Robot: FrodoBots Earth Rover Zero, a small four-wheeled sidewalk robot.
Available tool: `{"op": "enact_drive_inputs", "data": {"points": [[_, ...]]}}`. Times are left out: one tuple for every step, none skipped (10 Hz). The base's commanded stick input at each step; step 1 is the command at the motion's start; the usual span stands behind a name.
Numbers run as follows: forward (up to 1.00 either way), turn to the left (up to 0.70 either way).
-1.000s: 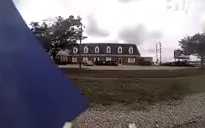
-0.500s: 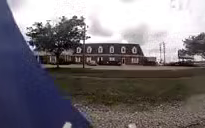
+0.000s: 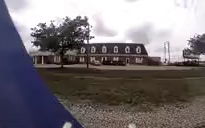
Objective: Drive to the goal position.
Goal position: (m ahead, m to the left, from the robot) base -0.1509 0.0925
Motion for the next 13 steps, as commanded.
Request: {"op": "enact_drive_inputs", "data": {"points": [[0.00,0.45],[0.00,0.45],[0.00,0.45],[0.00,0.45],[0.00,0.45],[0.00,0.45],[0.00,0.45],[0.00,0.45],[0.00,0.45],[0.00,0.45],[0.00,0.45],[0.00,0.45],[0.00,0.45]]}}
